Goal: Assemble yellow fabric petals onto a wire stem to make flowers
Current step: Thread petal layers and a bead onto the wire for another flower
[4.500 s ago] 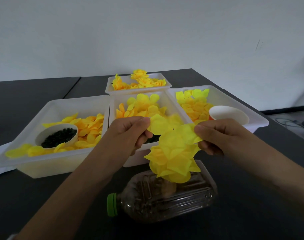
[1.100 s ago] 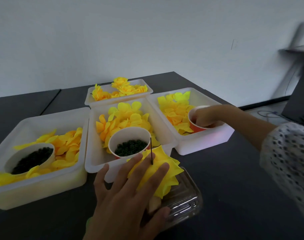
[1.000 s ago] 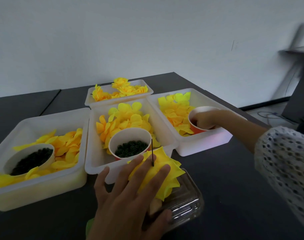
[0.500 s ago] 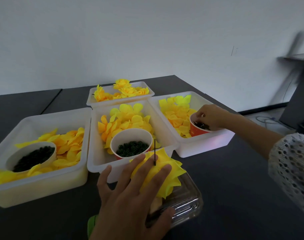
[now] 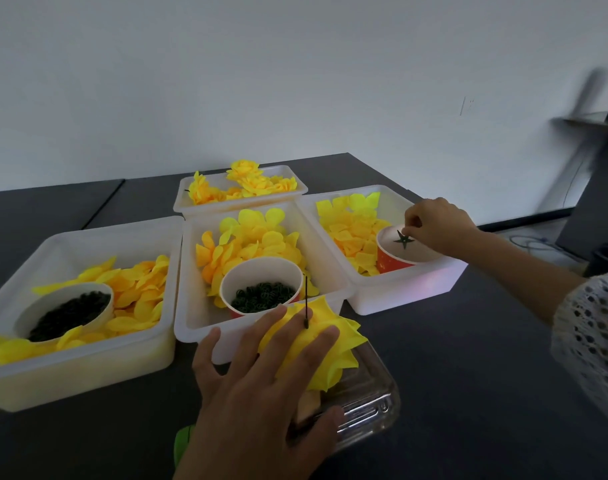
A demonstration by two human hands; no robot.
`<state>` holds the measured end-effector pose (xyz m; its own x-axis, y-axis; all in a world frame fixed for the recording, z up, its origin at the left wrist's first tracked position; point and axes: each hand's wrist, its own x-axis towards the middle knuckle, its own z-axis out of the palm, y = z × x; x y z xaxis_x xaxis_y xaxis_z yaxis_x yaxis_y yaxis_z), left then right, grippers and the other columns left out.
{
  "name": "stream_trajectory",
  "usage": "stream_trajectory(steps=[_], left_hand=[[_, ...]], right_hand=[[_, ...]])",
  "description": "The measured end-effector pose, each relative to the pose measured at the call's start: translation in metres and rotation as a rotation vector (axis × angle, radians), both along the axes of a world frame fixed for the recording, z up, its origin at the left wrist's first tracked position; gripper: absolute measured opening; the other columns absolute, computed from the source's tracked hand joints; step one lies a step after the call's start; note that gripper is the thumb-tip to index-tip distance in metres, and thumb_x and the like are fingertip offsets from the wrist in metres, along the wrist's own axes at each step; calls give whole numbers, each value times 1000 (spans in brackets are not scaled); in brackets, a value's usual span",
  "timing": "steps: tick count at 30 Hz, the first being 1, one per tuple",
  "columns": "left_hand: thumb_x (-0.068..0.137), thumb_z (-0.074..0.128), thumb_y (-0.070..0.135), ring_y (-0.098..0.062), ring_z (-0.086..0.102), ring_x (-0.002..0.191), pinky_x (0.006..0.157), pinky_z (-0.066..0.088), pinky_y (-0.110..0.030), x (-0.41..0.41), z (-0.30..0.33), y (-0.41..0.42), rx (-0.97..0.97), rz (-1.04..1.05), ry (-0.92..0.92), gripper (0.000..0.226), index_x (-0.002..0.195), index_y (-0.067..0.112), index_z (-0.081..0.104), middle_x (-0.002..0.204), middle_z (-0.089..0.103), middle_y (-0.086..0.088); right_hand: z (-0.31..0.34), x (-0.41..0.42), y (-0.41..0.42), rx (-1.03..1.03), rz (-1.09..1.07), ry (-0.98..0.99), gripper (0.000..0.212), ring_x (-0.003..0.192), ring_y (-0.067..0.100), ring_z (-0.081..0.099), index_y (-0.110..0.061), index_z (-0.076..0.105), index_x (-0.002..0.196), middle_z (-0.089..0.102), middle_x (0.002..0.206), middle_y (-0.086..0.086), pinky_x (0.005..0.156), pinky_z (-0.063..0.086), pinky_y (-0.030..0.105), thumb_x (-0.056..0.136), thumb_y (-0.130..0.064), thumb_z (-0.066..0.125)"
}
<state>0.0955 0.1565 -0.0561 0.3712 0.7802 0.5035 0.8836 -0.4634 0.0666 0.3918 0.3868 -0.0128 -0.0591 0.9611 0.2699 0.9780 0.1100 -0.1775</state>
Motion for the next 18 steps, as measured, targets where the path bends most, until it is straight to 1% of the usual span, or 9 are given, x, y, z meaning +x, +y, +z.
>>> stream_trajectory(steps=[2,4,7,9,11,14,16,18], left_hand=[[75,43,67,-16,44,132,101,22,-54,0,0,0,5,-10,-9,63,134,45,44,140,54,11],[76,43,66,-17,47,133,101,21,-54,1,0,1,12,-7,-11,62,134,44,45,139,55,11],[77,43,66,-19,49,132,101,21,-55,1,-2,2,19,3,6,61,133,44,46,140,54,11],[77,42,67,-19,48,132,101,21,-56,1,-3,2,15,2,5,61,134,44,46,141,53,12],[77,43,66,-18,48,132,102,19,-53,1,-3,2,21,1,-5,61,134,43,48,141,52,12],[77,43,65,-18,49,132,102,20,-52,1,-2,1,30,4,-1,61,133,42,49,141,53,12],[77,43,65,-18,48,132,102,21,-55,1,-2,1,27,6,7,61,133,42,48,141,53,12],[78,43,65,-18,47,134,102,19,-53,0,-2,0,14,9,-3,61,134,42,48,142,52,12]], right_hand=[[7,-6,-7,53,42,85,16,78,28,59,-13,64,77,65,73,4,63,44,32,90,-22,62],[17,-25,-23,186,157,151,16,73,28,59,-10,61,78,66,66,3,65,48,37,91,-20,60],[25,-69,-65,453,420,115,19,56,27,53,-10,58,79,55,60,-3,53,41,33,92,-24,60],[28,-97,-93,559,546,80,21,49,26,49,-10,58,78,53,57,-2,47,41,34,92,-25,58],[29,-115,-112,650,648,79,21,46,26,46,-8,60,77,52,57,-2,42,40,35,92,-22,60],[26,-126,-129,737,755,62,24,45,27,43,-6,62,75,55,60,1,41,38,36,95,-19,59],[24,-126,-134,775,775,55,26,45,28,42,-6,63,73,56,61,3,43,39,36,95,-19,59],[22,-124,-136,799,784,68,26,45,28,42,-6,64,72,57,60,3,44,38,35,94,-18,59]])
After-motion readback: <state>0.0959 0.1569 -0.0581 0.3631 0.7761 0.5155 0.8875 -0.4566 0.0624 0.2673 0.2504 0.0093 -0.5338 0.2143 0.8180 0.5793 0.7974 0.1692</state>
